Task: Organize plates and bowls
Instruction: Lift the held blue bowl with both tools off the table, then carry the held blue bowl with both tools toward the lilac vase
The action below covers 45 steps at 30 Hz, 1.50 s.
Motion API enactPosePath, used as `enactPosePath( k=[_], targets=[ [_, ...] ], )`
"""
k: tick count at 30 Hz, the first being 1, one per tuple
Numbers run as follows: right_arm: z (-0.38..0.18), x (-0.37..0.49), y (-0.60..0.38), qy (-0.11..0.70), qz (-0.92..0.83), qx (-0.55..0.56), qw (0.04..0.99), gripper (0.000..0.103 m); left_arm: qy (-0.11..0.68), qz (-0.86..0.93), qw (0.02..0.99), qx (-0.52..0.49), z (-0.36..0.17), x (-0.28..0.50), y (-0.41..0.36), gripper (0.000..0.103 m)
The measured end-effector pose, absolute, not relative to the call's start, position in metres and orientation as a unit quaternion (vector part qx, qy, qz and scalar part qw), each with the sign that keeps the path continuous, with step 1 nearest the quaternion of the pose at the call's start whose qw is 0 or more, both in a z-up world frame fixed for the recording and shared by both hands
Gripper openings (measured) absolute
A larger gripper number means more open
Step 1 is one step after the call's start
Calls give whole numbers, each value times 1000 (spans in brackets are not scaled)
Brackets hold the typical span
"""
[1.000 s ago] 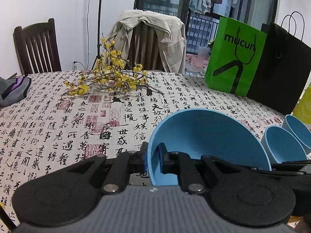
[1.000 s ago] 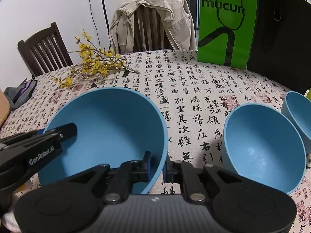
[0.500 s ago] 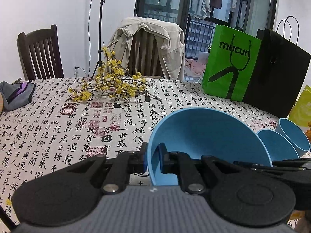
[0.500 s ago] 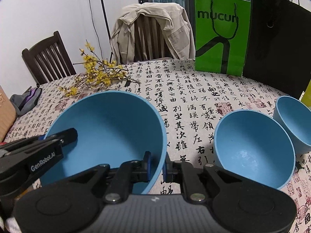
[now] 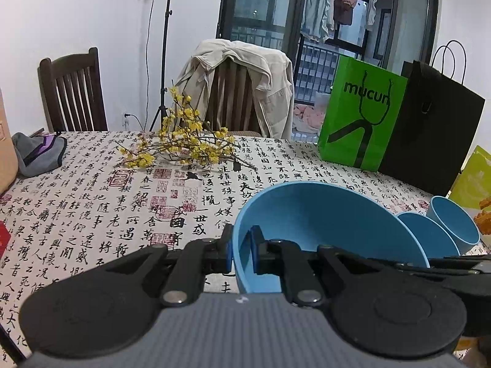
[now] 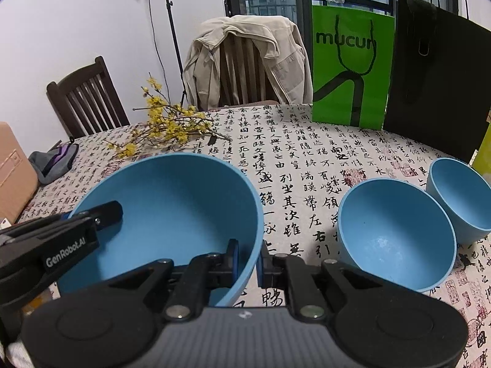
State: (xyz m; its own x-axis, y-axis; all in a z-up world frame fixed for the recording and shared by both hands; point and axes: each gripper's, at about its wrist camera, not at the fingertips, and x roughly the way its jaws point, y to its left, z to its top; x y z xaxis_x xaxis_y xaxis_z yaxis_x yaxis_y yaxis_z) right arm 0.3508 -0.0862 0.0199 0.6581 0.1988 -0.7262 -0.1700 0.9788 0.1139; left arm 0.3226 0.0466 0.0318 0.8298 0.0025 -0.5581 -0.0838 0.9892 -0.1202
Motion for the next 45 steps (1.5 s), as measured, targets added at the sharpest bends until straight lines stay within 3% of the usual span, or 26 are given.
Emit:
enactPosePath(
  k=[45],
  targets=[
    [33, 281, -22, 376, 173, 13, 910, 11, 241, 82, 963, -87, 52, 220, 107, 12]
  ],
)
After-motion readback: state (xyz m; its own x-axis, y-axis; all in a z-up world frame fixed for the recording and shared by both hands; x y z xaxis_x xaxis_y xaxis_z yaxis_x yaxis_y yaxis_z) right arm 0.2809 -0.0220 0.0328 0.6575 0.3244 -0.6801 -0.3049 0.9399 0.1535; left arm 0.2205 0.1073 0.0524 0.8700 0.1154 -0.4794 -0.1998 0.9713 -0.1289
